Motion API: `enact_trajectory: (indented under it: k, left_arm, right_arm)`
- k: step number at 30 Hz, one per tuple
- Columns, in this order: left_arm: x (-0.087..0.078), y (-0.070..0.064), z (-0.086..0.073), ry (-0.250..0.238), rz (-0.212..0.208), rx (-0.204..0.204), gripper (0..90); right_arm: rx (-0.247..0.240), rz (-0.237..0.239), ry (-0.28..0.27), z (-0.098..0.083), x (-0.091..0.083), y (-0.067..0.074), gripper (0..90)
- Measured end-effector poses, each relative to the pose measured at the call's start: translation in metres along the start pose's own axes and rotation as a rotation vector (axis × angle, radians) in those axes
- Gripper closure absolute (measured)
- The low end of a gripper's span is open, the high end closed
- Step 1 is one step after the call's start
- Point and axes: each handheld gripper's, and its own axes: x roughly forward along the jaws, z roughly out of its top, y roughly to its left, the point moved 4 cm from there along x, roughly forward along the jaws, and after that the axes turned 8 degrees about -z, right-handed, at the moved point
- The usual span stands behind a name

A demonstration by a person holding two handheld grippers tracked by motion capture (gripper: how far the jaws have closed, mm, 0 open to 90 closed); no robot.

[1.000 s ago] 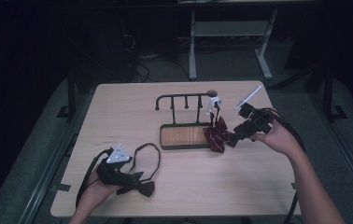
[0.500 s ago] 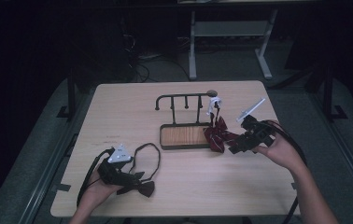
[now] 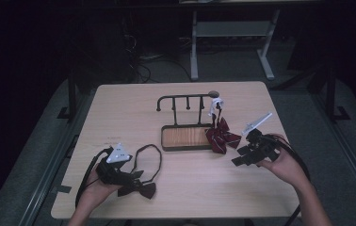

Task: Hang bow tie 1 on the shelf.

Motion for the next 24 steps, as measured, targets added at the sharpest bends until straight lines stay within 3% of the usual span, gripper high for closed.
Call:
enact_trajectory:
  k: [9, 15, 18, 24]
  left_arm:
    - [-0.013, 0.007, 0.018, -0.014, 0.014, 0.014, 29.8]
    - [-0.012, 0.014, 0.029, 0.008, 0.014, 0.027, 29.8]
    - [-0.012, 0.018, 0.033, 0.013, 0.019, 0.033, 29.8]
    - [-0.01, 0.029, 0.036, 0.031, 0.016, 0.019, 30.8]
  right_arm:
    - [0.012, 0.005, -0.032, -0.017, 0.001, 0.011, 44.0]
    - [0.013, 0.022, -0.062, -0.024, 0.005, 0.017, 44.2]
    - [0.017, 0.016, -0.033, -0.029, 0.01, 0.017, 44.0]
    - [0.029, 0.027, -0.039, -0.033, 0.012, 0.015, 44.0]
